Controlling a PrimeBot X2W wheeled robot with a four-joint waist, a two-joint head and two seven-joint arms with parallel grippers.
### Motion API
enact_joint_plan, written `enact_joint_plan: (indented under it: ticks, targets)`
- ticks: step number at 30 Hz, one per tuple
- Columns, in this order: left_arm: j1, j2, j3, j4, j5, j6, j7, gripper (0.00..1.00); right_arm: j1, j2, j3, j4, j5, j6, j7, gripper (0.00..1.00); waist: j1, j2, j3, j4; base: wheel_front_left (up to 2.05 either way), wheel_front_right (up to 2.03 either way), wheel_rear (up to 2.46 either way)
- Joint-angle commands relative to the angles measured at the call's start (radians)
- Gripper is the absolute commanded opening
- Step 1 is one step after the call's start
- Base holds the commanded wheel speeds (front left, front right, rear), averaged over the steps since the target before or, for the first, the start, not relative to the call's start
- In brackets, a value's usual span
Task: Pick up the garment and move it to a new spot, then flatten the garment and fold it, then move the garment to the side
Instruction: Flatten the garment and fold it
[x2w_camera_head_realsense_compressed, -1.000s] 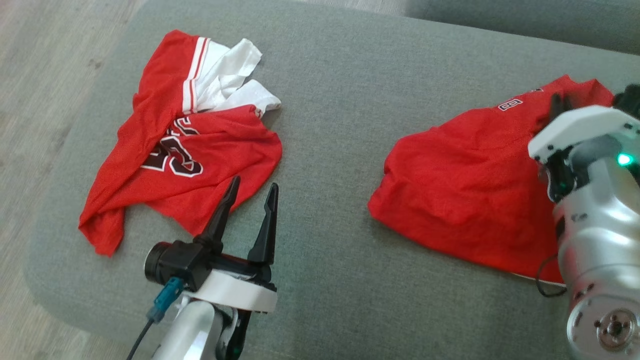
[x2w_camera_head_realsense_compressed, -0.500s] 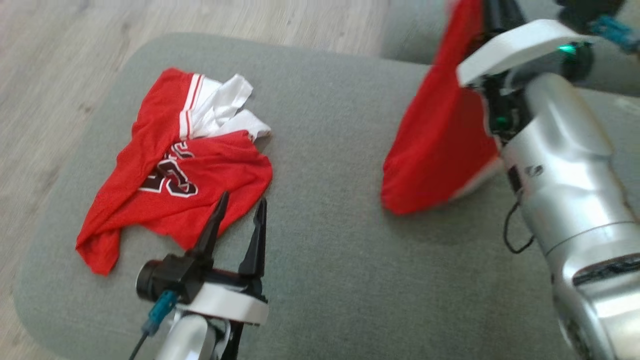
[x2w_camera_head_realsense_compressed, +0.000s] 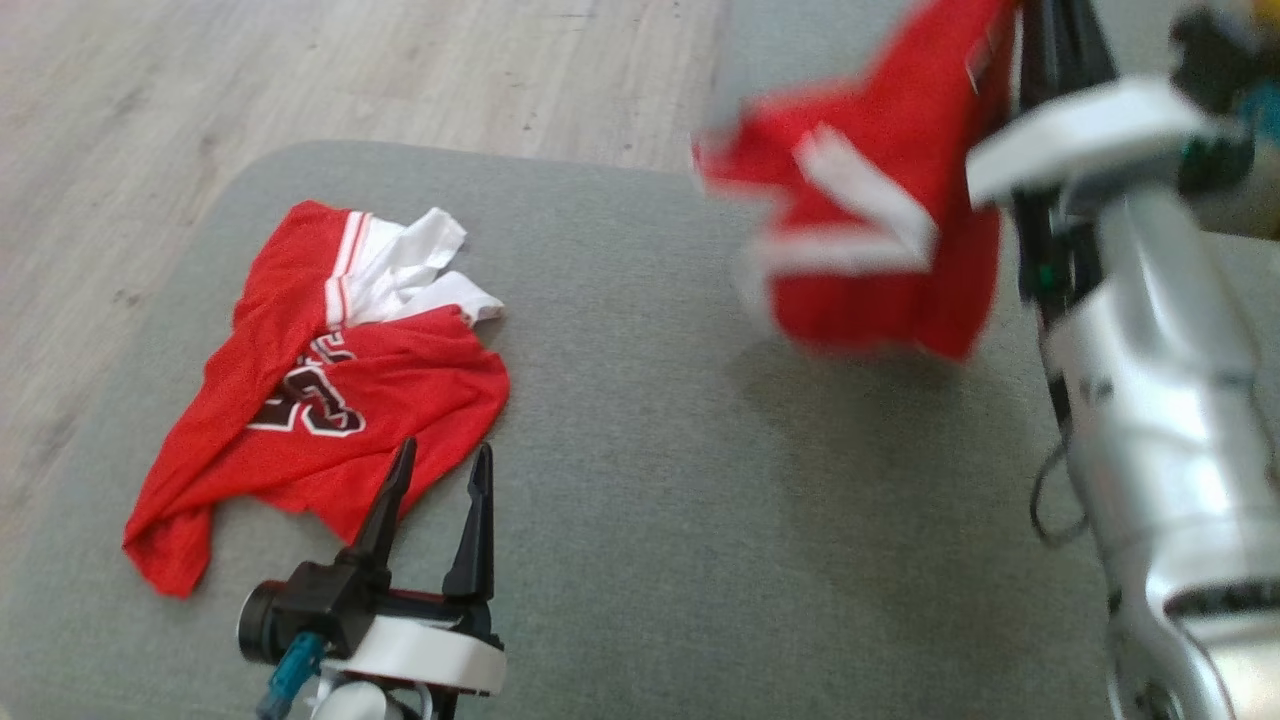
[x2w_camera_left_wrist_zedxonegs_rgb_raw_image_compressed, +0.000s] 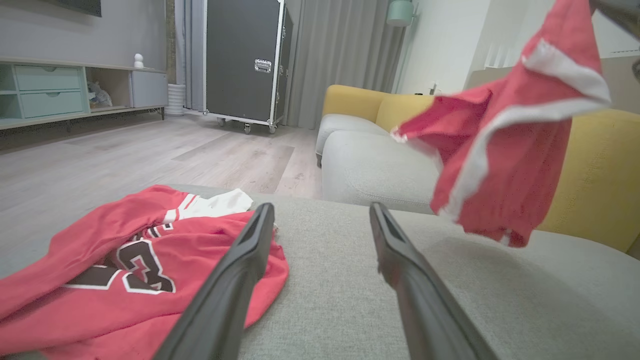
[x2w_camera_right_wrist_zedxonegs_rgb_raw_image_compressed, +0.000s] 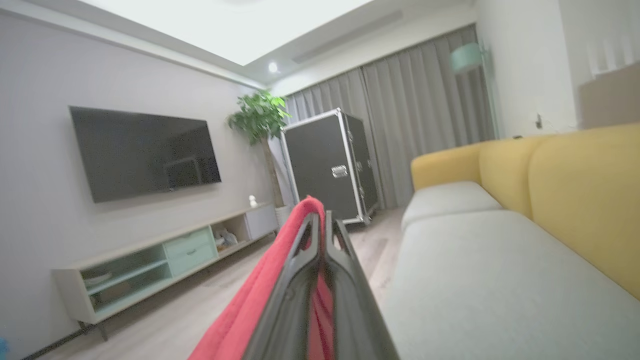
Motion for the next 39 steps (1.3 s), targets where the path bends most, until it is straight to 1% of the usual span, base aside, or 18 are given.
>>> enact_joint_plan:
  ticks: [1,3,5,9,12,13,14,15,19,21,24,25,27,29,34,37,39]
  targets:
    - [-0.023,0.001,0.041,-0.039,0.011,0.001,-0.005,1.00,0.028,0.017,-0.017,-0.033,-0.021,-0.001,0.011,0.00,0.0002,-0.0001,0.002,-0.014,0.00,0.00,0.00]
    - [-0.022,0.001,0.043,-0.045,0.010,0.000,-0.005,1.00,0.078,0.017,-0.079,-0.033,-0.053,-0.001,0.033,0.00,0.0002,-0.0001,0.008,-0.031,0.00,0.00,0.00]
    - [-0.025,0.001,0.041,-0.050,0.008,-0.002,-0.005,1.00,0.133,0.014,-0.154,-0.034,-0.110,-0.001,0.053,0.00,0.0002,-0.0001,0.017,-0.048,0.00,0.00,0.00]
    - [-0.037,0.001,0.032,-0.055,0.001,-0.001,-0.005,1.00,0.243,0.001,-0.335,-0.046,-0.229,-0.001,0.102,0.00,0.0002,-0.0001,0.031,-0.078,0.00,0.00,0.00]
    - [-0.045,0.001,0.030,-0.056,-0.001,0.002,-0.005,1.00,0.305,0.003,-0.469,-0.078,-0.307,-0.001,0.152,0.00,0.0002,-0.0001,0.039,-0.101,0.00,0.00,0.00]
    - [-0.047,0.001,0.030,-0.056,-0.001,0.002,-0.005,1.00,0.321,0.005,-0.509,-0.094,-0.331,-0.001,0.168,0.20,0.0002,-0.0001,0.041,-0.110,0.00,0.00,0.00]
    - [-0.048,0.001,0.031,-0.056,0.000,0.002,-0.005,1.00,0.337,0.007,-0.549,-0.114,-0.358,-0.001,0.180,0.55,0.0002,-0.0001,0.043,-0.118,0.00,0.00,0.00]
    - [-0.050,0.001,0.031,-0.056,0.000,0.002,-0.005,1.00,0.351,0.008,-0.591,-0.133,-0.387,-0.001,0.197,1.00,0.0002,-0.0001,0.044,-0.127,0.00,0.00,0.00]
    - [-0.059,0.001,0.029,-0.056,-0.002,0.001,-0.005,1.00,0.388,0.015,-0.701,-0.207,-0.482,-0.001,0.252,1.00,0.0002,-0.0001,0.046,-0.156,0.00,0.00,0.00]
    - [-0.064,0.001,0.027,-0.056,-0.004,0.001,-0.005,1.00,0.393,0.016,-0.731,-0.223,-0.483,-0.001,0.267,1.00,0.0002,-0.0001,0.044,-0.166,0.00,0.00,0.00]
    - [-0.067,0.001,0.028,-0.057,-0.006,0.003,-0.005,1.00,0.396,0.016,-0.730,-0.229,-0.458,-0.001,0.260,1.00,0.0002,-0.0001,0.040,-0.184,0.00,0.00,0.00]
    - [-0.067,0.001,0.029,-0.057,-0.006,0.002,-0.005,1.00,0.397,0.016,-0.708,-0.236,-0.452,-0.001,0.244,1.00,0.0002,-0.0001,0.039,-0.189,0.00,0.00,0.00]
    - [-0.067,0.001,0.031,-0.057,-0.006,0.002,-0.005,1.00,0.406,0.016,-0.637,-0.256,-0.412,-0.001,0.200,1.00,0.0002,-0.0001,0.037,-0.198,0.00,0.00,0.00]
    - [-0.067,0.001,0.034,-0.057,-0.006,0.002,-0.005,1.00,0.431,0.017,-0.536,-0.288,-0.355,-0.001,0.152,1.00,0.0002,-0.0001,0.033,-0.205,0.00,0.00,0.00]
    - [-0.061,0.001,0.035,-0.064,-0.006,0.003,-0.005,1.00,0.567,0.017,-0.282,-0.405,-0.225,-0.001,0.071,1.00,0.0002,-0.0001,0.024,-0.215,0.00,0.00,0.00]
    - [-0.057,0.001,0.037,-0.067,-0.004,0.003,-0.005,1.00,0.650,0.017,-0.185,-0.460,-0.148,-0.001,0.049,1.00,0.0002,-0.0001,0.022,-0.214,0.00,0.00,0.00]
    - [-0.056,0.001,0.038,-0.068,-0.002,0.002,-0.005,1.00,0.691,0.017,-0.140,-0.475,-0.115,-0.001,0.043,1.00,0.0002,-0.0001,0.022,-0.211,0.00,0.00,0.00]
